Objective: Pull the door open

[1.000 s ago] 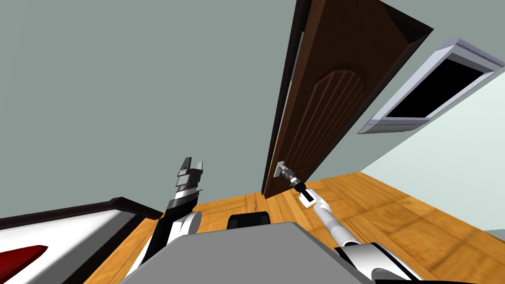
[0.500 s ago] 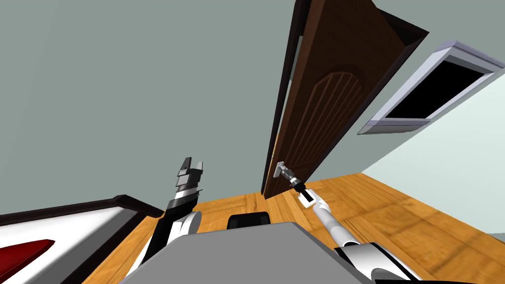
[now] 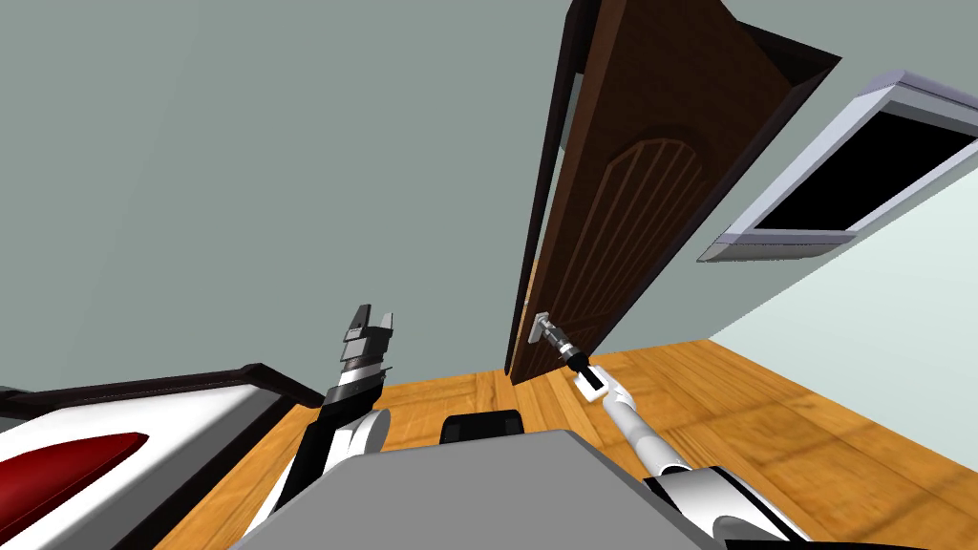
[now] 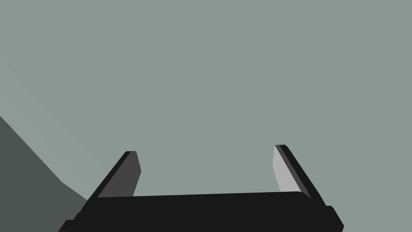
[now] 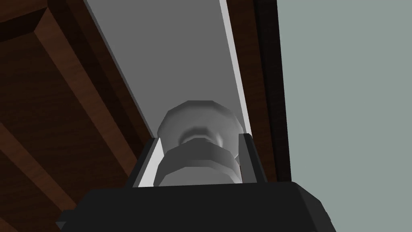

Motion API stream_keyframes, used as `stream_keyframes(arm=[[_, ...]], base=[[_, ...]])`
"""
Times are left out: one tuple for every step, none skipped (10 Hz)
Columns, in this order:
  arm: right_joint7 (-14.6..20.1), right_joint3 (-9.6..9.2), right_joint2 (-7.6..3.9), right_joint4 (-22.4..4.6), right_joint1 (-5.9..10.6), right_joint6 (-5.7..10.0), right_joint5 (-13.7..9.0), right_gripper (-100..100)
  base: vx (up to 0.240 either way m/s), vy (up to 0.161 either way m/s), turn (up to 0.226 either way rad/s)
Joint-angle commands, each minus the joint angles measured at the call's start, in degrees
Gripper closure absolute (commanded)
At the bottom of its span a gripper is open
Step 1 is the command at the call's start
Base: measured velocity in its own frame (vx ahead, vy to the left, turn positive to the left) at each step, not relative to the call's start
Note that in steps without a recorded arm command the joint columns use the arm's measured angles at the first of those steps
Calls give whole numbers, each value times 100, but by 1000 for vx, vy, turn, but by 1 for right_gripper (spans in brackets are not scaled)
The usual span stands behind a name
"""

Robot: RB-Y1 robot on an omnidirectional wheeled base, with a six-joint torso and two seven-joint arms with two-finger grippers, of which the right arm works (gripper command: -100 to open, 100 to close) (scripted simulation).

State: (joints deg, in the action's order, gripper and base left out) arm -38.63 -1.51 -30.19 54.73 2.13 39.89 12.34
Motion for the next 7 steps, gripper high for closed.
stream_keyframes(arm=[[215, 40, -19, 5, 24, -33, -73, 100], [340, 33, -10, 4, 35, -49, -106, 100], [465, 26, 0, 4, 46, -65, -140, 100], [590, 19, 10, 4, 57, -80, -173, 100], [743, 10, 22, 3, 70, -99, -213, 100], [897, 1, 34, 3, 84, -119, -255, 100], [1058, -8, 46, 2, 98, -139, -297, 100]], base=[[-47, -46, 46], [-44, -43, 48], [-41, -36, 46], [-43, -41, 44], [-42, -41, 50], [-47, -51, 59], [-50, -58, 60]])
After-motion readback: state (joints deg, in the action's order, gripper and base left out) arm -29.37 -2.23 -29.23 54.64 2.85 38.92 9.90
